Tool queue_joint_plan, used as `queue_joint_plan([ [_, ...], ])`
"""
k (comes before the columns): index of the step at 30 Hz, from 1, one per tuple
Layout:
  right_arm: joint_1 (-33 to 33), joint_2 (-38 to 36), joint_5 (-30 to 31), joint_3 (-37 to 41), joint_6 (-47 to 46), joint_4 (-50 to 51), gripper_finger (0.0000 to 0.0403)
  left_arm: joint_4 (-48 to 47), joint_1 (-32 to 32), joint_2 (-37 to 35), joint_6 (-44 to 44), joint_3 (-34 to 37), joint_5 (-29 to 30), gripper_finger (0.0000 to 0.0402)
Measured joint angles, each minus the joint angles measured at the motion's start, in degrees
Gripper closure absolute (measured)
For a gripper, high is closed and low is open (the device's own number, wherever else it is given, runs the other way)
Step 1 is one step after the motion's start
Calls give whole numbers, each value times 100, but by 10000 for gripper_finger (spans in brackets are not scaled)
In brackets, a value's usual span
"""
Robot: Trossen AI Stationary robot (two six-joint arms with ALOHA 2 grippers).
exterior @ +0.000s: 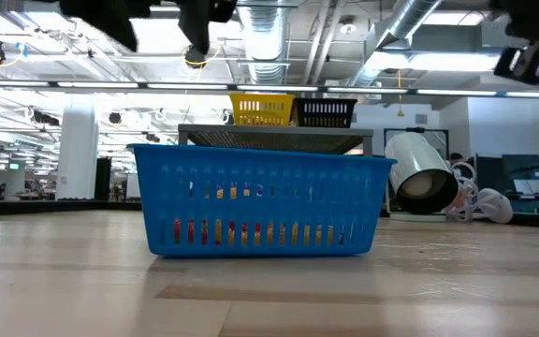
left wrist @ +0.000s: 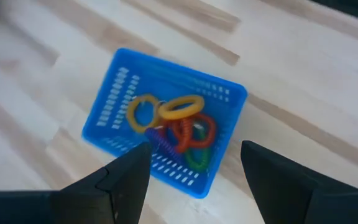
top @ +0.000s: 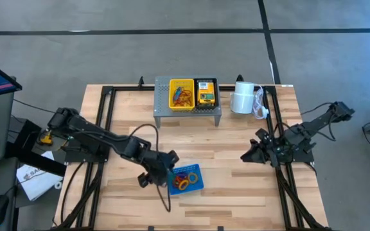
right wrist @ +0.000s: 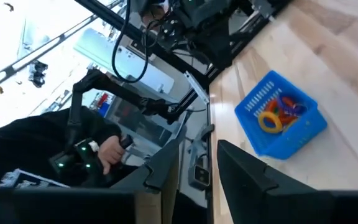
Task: Pick & Place Office Desk Supplies
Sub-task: Put the blue basket on the shelf
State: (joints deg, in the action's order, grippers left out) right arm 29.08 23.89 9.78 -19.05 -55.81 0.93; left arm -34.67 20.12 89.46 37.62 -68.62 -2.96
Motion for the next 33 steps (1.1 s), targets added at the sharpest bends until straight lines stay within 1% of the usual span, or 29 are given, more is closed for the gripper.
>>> queue_joint_plan([
  [4, 14, -211, -53, 278, -347, 11, 295, 2, 182, 205, 390, 0, 0, 160],
  [9, 9, -291, 52, 452, -565, -3, 295, -3, 307, 609, 417, 0, 59, 160],
  [14, 9, -291, 279, 461, -533, -7, 295, 23, 319, 1015, 518, -2, 123, 160],
  [19, 9, -291, 317, 461, -379, 75, 295, 157, 295, 1362, 584, -2, 186, 160],
  [27, 11, -291, 257, 461, -376, 667, 294, 231, 260, 1526, 586, -2, 211, 160],
  [33, 9, -291, 225, 461, -374, 679, 294, 482, 104, 1564, 574, -2, 208, 160],
])
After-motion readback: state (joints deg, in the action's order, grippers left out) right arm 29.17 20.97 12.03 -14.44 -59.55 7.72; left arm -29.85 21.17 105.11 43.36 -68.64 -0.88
